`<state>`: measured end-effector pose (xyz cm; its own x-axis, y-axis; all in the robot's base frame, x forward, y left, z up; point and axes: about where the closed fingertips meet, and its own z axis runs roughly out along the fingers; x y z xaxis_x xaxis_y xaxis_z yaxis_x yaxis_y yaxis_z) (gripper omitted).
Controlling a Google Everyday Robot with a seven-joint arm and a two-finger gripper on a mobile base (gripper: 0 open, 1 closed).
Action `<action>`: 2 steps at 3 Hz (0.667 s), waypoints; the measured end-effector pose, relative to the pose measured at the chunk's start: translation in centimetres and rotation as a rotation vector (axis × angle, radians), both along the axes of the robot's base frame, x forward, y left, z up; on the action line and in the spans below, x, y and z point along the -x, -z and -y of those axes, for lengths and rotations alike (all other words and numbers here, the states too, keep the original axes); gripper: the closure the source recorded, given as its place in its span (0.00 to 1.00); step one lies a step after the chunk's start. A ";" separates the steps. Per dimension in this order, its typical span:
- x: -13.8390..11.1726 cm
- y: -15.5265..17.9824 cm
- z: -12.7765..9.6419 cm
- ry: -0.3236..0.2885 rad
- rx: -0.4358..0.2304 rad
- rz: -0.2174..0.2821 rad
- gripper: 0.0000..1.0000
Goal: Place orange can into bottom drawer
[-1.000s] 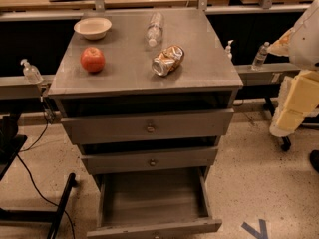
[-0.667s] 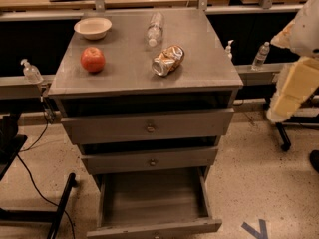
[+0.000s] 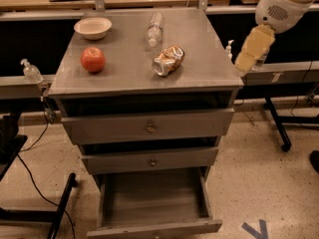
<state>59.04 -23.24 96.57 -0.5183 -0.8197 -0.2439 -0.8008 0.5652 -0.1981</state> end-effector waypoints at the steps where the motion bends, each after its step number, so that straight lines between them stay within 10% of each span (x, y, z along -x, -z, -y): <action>1: -5.9 1.0 1.0 0.255 -0.094 0.050 0.00; 2: -6.2 1.3 0.9 0.357 -0.132 0.041 0.00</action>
Offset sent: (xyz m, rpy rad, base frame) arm 0.0409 -0.0053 -0.0048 0.0586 -0.0286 -0.1575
